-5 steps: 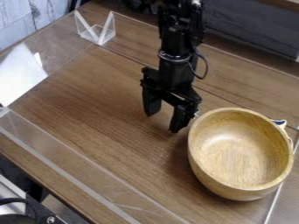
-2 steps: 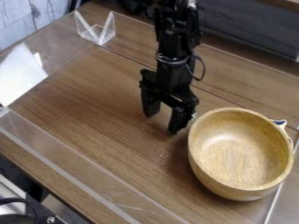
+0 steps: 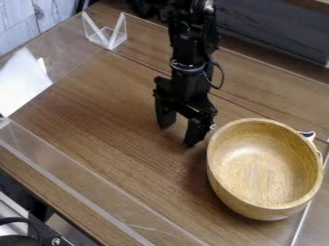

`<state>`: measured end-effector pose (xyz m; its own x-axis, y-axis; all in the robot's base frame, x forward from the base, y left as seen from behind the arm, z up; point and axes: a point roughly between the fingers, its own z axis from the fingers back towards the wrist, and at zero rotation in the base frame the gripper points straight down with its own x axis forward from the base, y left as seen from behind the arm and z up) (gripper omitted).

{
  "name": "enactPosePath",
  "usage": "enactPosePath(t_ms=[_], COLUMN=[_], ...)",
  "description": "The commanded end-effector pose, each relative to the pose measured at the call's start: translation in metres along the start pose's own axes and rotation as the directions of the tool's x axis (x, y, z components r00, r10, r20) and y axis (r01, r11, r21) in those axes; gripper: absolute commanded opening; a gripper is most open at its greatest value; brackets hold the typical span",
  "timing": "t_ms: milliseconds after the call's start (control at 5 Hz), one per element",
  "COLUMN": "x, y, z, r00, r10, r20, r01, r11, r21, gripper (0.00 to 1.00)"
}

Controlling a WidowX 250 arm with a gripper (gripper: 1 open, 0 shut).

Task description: Remove the blue fish from inside the brown bowl and put it on the table

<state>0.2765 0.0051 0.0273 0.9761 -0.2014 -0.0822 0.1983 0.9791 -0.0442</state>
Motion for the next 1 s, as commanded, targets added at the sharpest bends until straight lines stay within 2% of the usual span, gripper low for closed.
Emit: enactPosePath(t_ms=[0, 200, 400, 600, 800], x=[0.0050, 0.0059, 0.0059, 0.0043, 0.0023], y=[0.0062, 0.0074, 0.0076, 0.0082, 0.0086], z=[0.0075, 0.0061, 0.0064, 0.0082, 0.0102], r00=[0.999, 0.999, 0.999, 0.999, 0.998], r10=[0.012, 0.012, 0.007, -0.020, -0.044], r20=[0.040, 0.042, 0.044, 0.043, 0.040], r01=[-0.012, -0.012, -0.007, 0.020, 0.043], r11=[1.000, 1.000, 1.000, 1.000, 0.999], r21=[0.007, 0.006, 0.005, 0.011, 0.018], gripper=[1.00, 0.00, 0.00, 1.00, 1.00])
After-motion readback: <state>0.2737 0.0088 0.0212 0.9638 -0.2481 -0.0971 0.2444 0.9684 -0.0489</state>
